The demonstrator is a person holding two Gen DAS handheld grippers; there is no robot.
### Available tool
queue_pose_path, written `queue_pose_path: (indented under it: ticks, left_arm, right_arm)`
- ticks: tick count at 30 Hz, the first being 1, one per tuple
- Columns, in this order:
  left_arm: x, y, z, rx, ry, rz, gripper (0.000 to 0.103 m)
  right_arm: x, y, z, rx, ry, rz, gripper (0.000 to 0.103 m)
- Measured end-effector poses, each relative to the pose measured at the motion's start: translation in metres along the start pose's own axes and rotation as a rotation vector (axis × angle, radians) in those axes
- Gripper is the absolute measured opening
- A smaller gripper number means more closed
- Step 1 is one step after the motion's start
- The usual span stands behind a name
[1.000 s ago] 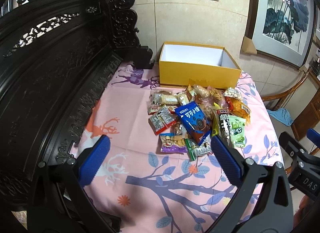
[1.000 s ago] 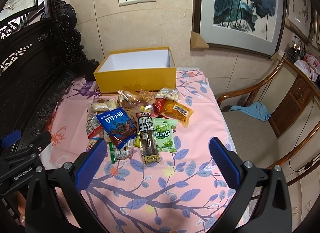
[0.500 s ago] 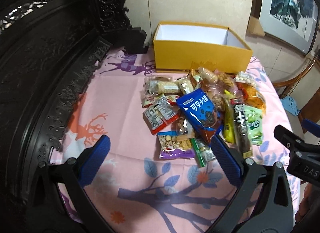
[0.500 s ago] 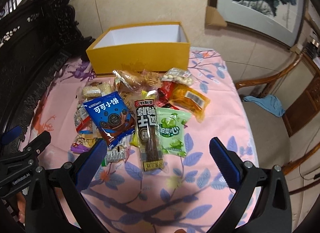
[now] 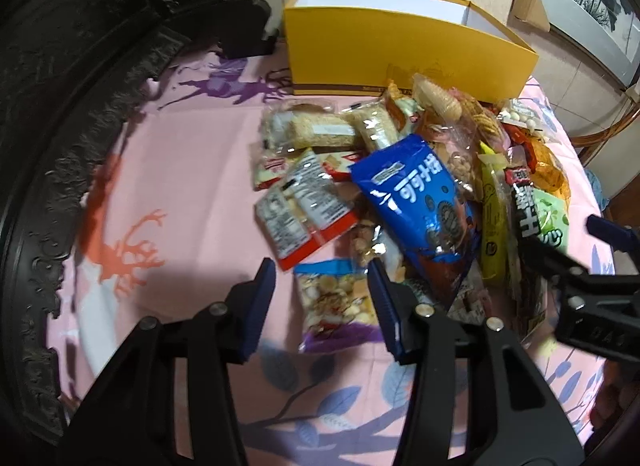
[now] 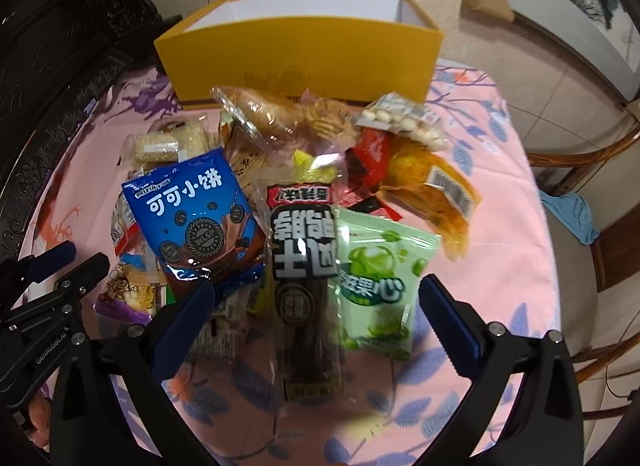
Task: Organize snacks
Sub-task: 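Grasp the blue cookie bag with the left tool while the right tool grasps the dark sausage stick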
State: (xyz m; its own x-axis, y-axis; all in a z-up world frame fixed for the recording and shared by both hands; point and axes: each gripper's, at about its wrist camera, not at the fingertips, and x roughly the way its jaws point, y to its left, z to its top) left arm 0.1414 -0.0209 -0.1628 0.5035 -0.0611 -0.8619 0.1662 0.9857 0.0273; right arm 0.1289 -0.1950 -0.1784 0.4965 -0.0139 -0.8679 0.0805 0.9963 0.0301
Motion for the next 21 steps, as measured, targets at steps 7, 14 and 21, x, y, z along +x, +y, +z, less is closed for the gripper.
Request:
queue_pose_path:
  ticks: [7, 14, 21]
  left_arm:
    - [0.022, -0.010, 0.012, 0.000, 0.021, -0.013, 0.049]
    - [0.034, -0.021, 0.018, 0.016, 0.024, -0.027, 0.049]
    - [0.045, -0.027, 0.021, 0.025, 0.034, -0.014, 0.058]
  right_arm:
    - [0.029, 0.007, 0.006, -0.022, 0.043, 0.024, 0.102]
    - [0.043, -0.001, 0.003, -0.004, 0.072, 0.031, 0.102]
    - [0.052, -0.005, 0.002, -0.013, 0.078, 0.029, 0.102]
